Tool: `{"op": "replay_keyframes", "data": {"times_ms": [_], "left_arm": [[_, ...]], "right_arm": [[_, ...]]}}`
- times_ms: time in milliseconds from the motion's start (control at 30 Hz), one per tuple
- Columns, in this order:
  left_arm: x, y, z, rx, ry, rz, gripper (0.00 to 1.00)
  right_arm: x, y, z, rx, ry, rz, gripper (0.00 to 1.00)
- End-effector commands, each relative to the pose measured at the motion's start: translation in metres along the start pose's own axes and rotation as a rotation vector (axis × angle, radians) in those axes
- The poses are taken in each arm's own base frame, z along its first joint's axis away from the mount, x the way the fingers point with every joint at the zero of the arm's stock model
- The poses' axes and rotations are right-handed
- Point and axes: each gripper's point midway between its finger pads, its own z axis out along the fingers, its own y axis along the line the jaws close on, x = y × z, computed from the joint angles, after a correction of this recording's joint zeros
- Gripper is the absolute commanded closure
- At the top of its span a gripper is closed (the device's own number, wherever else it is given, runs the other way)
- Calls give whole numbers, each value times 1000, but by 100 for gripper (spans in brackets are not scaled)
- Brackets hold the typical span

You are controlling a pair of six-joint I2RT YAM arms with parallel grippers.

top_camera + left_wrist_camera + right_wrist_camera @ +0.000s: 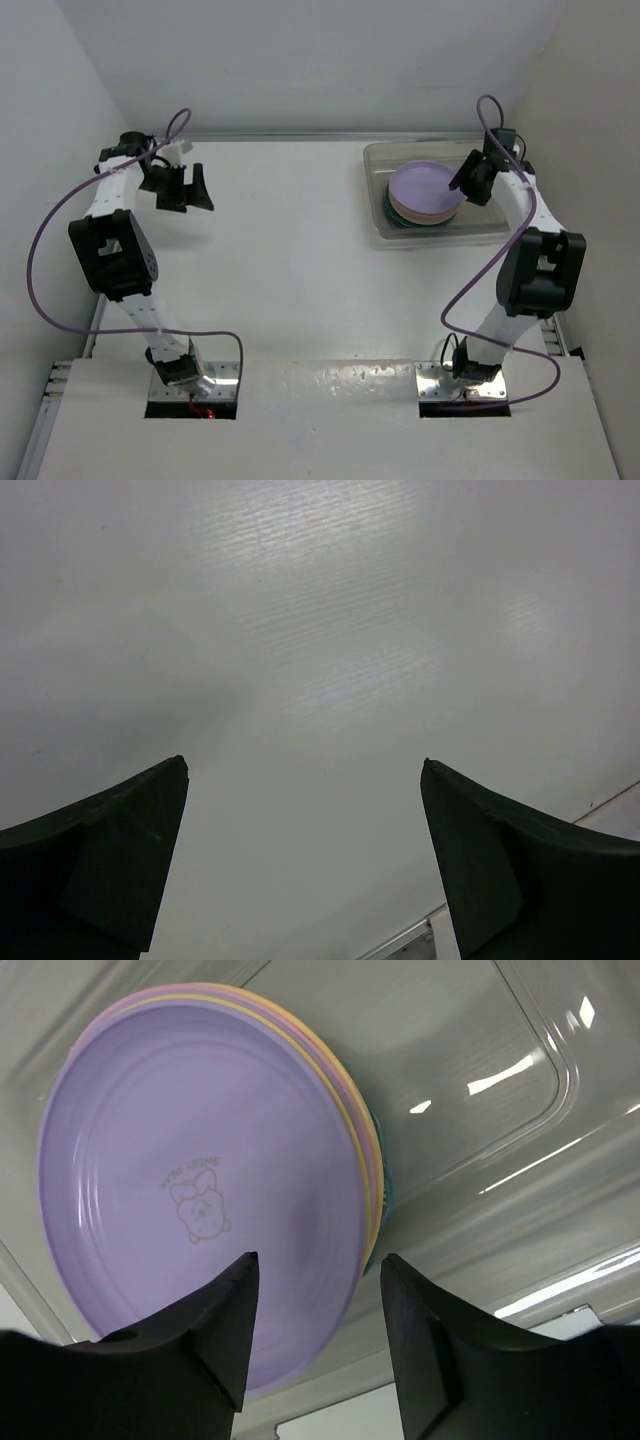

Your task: Place the plates into the plastic bin on the countertop

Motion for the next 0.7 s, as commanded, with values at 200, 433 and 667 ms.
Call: {"op": "replay_keyframes", "data": {"times_ms": [200, 433, 667], "left_arm": [[-4, -9, -22, 7, -61, 22, 0], [5, 0, -30, -43, -55, 15, 0], [23, 1, -37, -97, -51, 69, 0]], "right_arm": [[-23, -4, -12, 37, -73, -82, 47], [-10, -11, -62, 42, -164, -103, 7], [76, -44, -112, -23, -146, 29, 0]]}}
